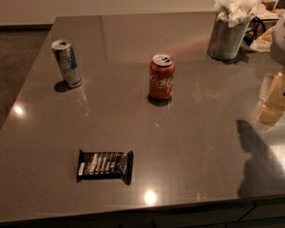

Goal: Move rxbar chocolate near coke can

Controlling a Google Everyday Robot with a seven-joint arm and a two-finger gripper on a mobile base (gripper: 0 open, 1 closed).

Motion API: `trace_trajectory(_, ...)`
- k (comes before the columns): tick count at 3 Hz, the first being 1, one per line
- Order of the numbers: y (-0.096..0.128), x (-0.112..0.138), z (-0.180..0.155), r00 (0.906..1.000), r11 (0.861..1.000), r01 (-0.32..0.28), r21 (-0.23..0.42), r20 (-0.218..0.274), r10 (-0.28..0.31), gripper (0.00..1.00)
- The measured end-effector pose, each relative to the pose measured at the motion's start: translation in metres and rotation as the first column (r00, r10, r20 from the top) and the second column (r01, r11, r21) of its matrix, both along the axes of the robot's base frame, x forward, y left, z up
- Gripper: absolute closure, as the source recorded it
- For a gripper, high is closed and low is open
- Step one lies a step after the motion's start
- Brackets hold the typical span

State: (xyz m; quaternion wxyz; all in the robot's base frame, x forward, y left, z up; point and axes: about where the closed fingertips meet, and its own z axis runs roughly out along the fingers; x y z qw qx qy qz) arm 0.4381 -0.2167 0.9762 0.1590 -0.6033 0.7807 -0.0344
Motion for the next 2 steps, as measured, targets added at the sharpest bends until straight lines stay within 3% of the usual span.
trace_trajectory(1,0.0,0.0,0.0,1.0,1.0,0.0,0.0,0.0,0.0,0.0)
trace_trajectory(2,0.02,-0.002,0.001,0.9991,0.998,-0.042,0.045,0.006,0.042,0.0)
